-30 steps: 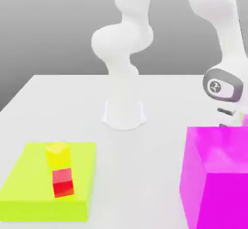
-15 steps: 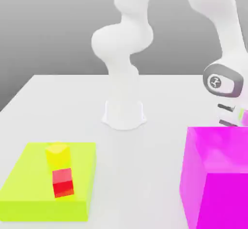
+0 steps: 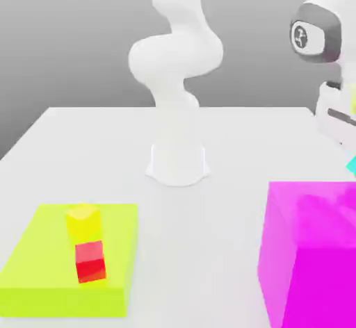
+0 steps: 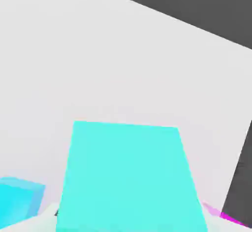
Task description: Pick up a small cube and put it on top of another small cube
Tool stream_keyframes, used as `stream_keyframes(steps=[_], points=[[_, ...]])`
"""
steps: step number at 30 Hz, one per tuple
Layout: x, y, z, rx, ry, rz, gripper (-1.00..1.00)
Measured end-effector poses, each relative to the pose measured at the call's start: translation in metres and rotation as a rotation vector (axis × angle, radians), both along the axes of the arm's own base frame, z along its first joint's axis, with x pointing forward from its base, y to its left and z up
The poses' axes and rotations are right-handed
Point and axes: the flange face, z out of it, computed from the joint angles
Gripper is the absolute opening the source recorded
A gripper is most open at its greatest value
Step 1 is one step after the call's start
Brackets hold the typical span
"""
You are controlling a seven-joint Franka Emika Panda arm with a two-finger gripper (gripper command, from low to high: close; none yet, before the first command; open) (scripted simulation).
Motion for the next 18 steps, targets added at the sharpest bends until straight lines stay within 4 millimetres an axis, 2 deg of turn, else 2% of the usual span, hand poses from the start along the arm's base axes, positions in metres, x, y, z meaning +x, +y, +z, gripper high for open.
stream_keyframes(steps=[5,9,13,17,18], points=[[0.028,-0.098,-0.003,-0.045,-0.033,0.059,-1.0],[0.035,-0.179,-0.009,-0.081,-0.042,0.106,-1.0],[0.028,-0.259,-0.016,-0.11,-0.039,0.156,-1.0],[0.008,-0.337,-0.026,-0.131,-0.024,0.206,-1.0],[0.004,-0.348,-0.03,-0.139,-0.021,0.227,-1.0]])
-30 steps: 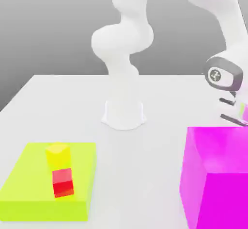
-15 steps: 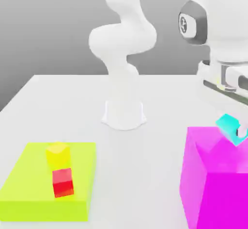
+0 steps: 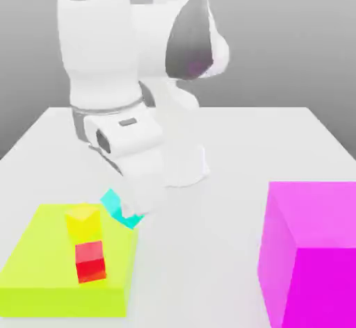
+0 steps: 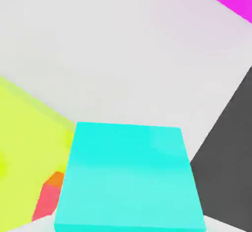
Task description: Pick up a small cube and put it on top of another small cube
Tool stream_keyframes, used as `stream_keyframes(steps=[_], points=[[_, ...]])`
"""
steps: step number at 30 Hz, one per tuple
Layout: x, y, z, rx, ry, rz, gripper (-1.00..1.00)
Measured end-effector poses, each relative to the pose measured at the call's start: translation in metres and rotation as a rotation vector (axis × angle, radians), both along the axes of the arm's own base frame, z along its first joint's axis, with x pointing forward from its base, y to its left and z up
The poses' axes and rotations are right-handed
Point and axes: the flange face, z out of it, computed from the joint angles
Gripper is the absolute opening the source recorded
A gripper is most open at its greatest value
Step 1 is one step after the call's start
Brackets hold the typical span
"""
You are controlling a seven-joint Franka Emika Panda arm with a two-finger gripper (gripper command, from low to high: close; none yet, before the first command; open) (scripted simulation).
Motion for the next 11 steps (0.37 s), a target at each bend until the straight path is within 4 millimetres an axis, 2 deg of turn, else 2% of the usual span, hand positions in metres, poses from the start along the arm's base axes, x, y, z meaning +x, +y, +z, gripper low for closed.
stream_keyframes(steps=[2,9,10,11], points=[[-0.002,-0.007,-0.01,-0.015,0.003,0.04,-1.0],[-0.001,-0.007,-0.067,-0.017,0.003,0.057,-1.0],[-0.002,-0.008,-0.073,-0.018,0.003,0.056,1.0],[-0.002,-0.008,-0.073,-0.018,0.003,0.056,1.0]])
